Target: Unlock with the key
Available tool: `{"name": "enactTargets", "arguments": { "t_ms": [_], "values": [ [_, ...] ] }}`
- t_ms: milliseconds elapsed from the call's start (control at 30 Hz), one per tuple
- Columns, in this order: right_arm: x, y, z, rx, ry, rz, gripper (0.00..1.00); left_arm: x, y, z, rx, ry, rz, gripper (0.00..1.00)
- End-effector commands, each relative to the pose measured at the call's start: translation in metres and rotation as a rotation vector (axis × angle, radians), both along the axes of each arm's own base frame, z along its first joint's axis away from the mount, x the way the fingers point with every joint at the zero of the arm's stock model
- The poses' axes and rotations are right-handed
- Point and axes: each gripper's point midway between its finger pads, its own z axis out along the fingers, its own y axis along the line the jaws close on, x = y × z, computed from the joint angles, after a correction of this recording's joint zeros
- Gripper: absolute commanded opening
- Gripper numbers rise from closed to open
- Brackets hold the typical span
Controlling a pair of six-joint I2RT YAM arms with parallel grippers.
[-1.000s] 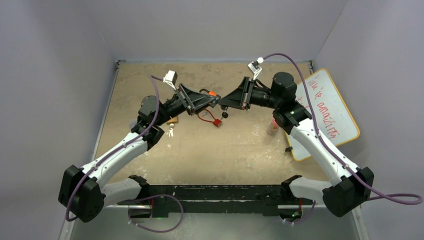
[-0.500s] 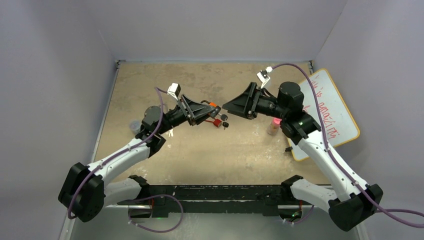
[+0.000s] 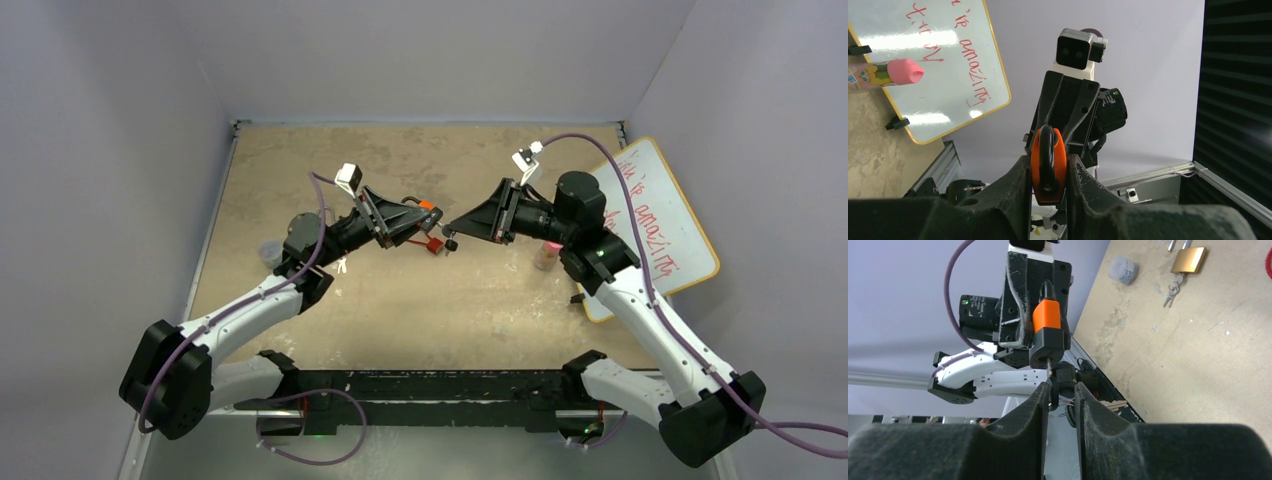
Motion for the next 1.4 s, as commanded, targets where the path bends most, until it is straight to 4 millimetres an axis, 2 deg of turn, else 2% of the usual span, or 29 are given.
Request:
{"name": "enactTargets", "arguments": {
  "t_ms": [0,167,233,300,333,567,667,767,833,933,1100,1233,1300,1367],
  "values": [
    [-0.008,0.002,0.014,0.055,-0.05,0.051,0.26,-0.006,0.005,0.031,-0.088,-0.082,0.0,0.0],
    [-0.014,0.005,0.018,0.098,-0.064,0.085,0.22,-0.006,0.006,0.037,-0.104,-0.085,0.001,0.0],
    [-0.015,0.006,0.021,0.118,-0.066,0.099,0.14,-0.006,0.006,0.038,-0.103,-0.086,-0.001,0.0],
    [-0.017,0.008,0.025,0.143,-0.061,0.116,0.01,-0.006,0.006,0.036,-0.095,-0.086,-0.001,0.0],
    [-0.018,0.008,0.029,0.156,-0.061,0.12,0.0,-0.006,0.006,0.035,-0.093,-0.084,-0.001,0.0],
    [-0.011,0.007,0.039,0.161,-0.036,0.079,0.0,-0.012,0.002,0.027,-0.041,-0.082,-0.037,0.0],
    [-0.001,0.009,0.033,0.134,-0.057,0.056,0.0,-0.016,-0.005,0.032,-0.03,-0.096,-0.089,0.0],
    [0.017,0.012,0.026,0.103,-0.115,0.023,0.0,-0.028,-0.015,0.044,-0.05,-0.128,-0.171,0.0],
    [0.018,0.017,0.019,0.09,-0.086,0.064,0.0,-0.033,-0.024,0.047,-0.031,-0.154,-0.218,0.0],
    [0.02,0.021,0.033,0.12,-0.062,0.077,0.0,-0.034,-0.029,0.044,-0.003,-0.169,-0.226,0.0],
    [0.013,0.018,0.059,0.245,0.036,0.055,0.0,-0.029,-0.027,0.032,0.046,-0.184,-0.172,0.0],
    [0.008,0.017,0.065,0.309,0.14,0.055,0.0,-0.03,-0.03,0.029,0.093,-0.213,-0.187,0.0],
    [0.006,0.016,0.068,0.339,0.154,0.063,0.0,-0.029,-0.03,0.022,0.137,-0.202,-0.178,0.0],
    [0.009,0.016,0.062,0.305,0.135,0.045,0.0,-0.028,-0.027,0.023,0.149,-0.211,-0.157,0.0]
  ]
}}
